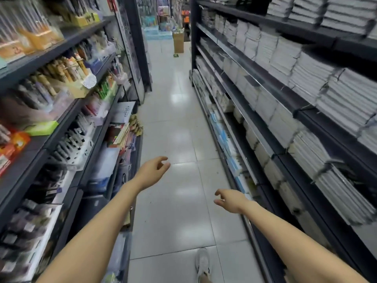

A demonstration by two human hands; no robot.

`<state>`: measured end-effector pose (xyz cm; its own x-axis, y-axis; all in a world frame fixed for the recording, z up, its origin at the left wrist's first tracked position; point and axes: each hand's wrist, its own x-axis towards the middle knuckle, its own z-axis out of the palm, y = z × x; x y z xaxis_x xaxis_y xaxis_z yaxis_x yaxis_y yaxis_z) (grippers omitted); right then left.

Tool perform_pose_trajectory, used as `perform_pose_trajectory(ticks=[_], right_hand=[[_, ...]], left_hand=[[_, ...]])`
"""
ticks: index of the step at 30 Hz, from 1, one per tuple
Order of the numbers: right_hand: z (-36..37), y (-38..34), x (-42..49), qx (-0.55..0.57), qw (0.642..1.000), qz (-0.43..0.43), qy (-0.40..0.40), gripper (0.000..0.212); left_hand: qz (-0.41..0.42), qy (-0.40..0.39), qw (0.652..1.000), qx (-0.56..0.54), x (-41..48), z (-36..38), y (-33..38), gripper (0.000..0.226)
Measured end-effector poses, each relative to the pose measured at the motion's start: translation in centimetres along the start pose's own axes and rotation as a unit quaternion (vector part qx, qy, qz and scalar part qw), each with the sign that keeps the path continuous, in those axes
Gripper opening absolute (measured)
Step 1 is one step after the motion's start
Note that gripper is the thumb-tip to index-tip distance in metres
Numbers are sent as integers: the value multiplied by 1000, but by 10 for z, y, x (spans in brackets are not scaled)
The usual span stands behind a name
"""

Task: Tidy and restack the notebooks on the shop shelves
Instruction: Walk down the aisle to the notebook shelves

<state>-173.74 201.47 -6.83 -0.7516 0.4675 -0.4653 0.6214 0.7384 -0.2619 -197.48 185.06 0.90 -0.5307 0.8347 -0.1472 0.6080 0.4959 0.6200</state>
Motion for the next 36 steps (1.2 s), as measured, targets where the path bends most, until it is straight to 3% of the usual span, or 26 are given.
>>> perform_pose_trajectory(ticks=[15,26,36], right_hand=[[-250,65,363,-8,1000,-3,30,46],[-445,84,628,-7,996,28,87,44],[-604,133,864,-21,992,25,118,40]], left_hand=[[5,16,1000,16,429,-104,2,42],[59,7,998,10,759,-206,12,42],[90,16,995,28,1033,-257,20,42]])
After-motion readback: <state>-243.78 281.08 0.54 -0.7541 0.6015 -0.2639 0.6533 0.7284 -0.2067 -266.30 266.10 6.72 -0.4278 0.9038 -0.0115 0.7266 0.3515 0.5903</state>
